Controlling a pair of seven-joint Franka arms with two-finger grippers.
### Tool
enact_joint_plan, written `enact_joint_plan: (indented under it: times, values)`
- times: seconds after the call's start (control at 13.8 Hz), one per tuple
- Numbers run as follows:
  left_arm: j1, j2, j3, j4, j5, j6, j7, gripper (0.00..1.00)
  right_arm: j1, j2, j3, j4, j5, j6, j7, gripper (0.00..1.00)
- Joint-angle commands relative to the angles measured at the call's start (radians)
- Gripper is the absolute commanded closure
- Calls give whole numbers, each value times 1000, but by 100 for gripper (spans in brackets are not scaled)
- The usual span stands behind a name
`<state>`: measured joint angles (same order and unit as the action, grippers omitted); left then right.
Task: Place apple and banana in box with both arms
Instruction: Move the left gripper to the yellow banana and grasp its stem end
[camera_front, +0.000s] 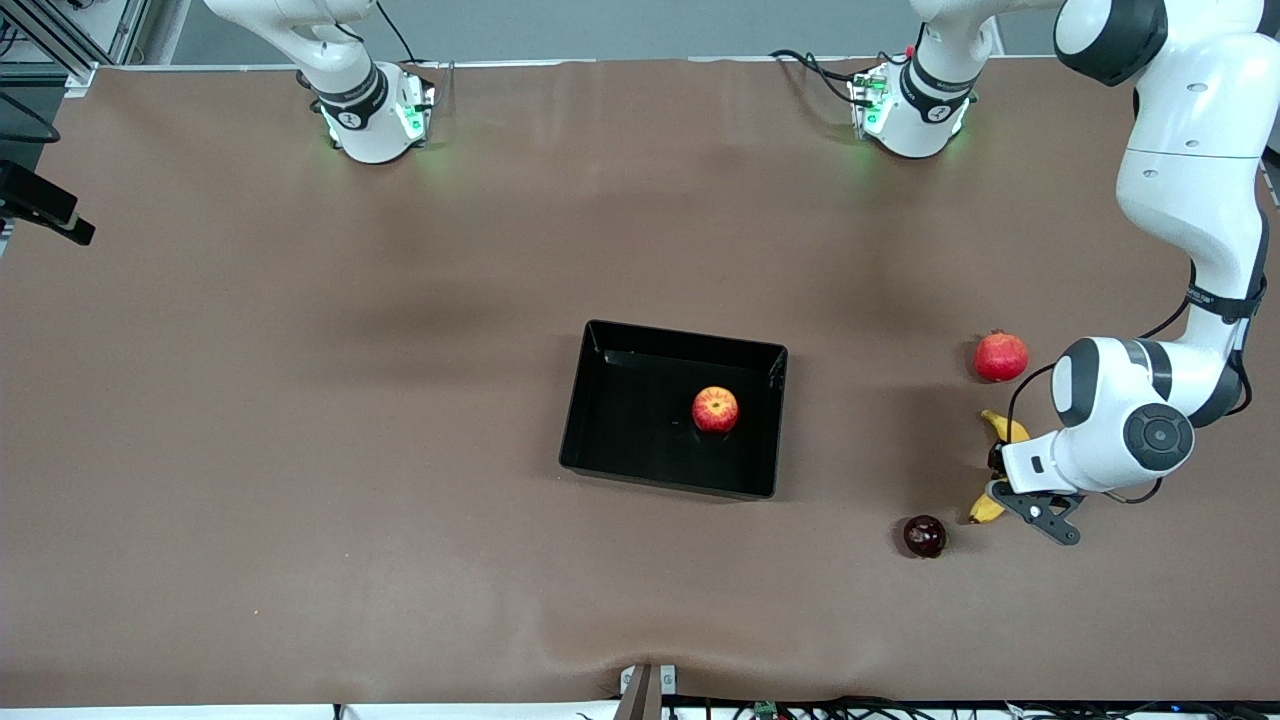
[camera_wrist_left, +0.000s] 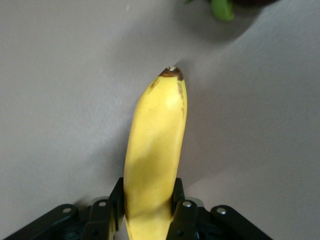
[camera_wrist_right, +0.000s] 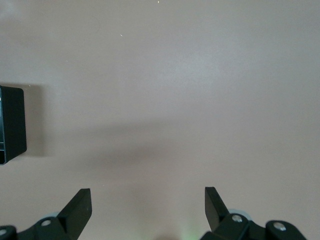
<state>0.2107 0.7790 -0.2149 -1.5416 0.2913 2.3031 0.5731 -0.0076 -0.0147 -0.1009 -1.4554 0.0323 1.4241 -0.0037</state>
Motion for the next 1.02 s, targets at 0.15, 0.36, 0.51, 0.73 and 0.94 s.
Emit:
enact_joint_plan:
  times: [0.15, 0.36, 0.51, 0.73, 0.94]
  values:
    - [-5, -96, -21, -3, 20, -39, 45, 100, -11, 1, 7, 15, -8, -4, 4, 0]
    - [-7, -165, -56, 6, 19, -99, 41, 100, -11, 1, 7, 15, -8, -4, 4, 0]
    - [-5, -208, -76, 21, 19, -163, 40, 100, -11, 1, 7, 15, -8, -4, 4, 0]
    - [-7, -244, -110, 89, 6, -308, 34, 100, -11, 1, 7, 15, -6, -4, 4, 0]
    - [-7, -247, -173, 124, -3, -381, -60, 100, -11, 1, 7, 17, -8, -4, 4, 0]
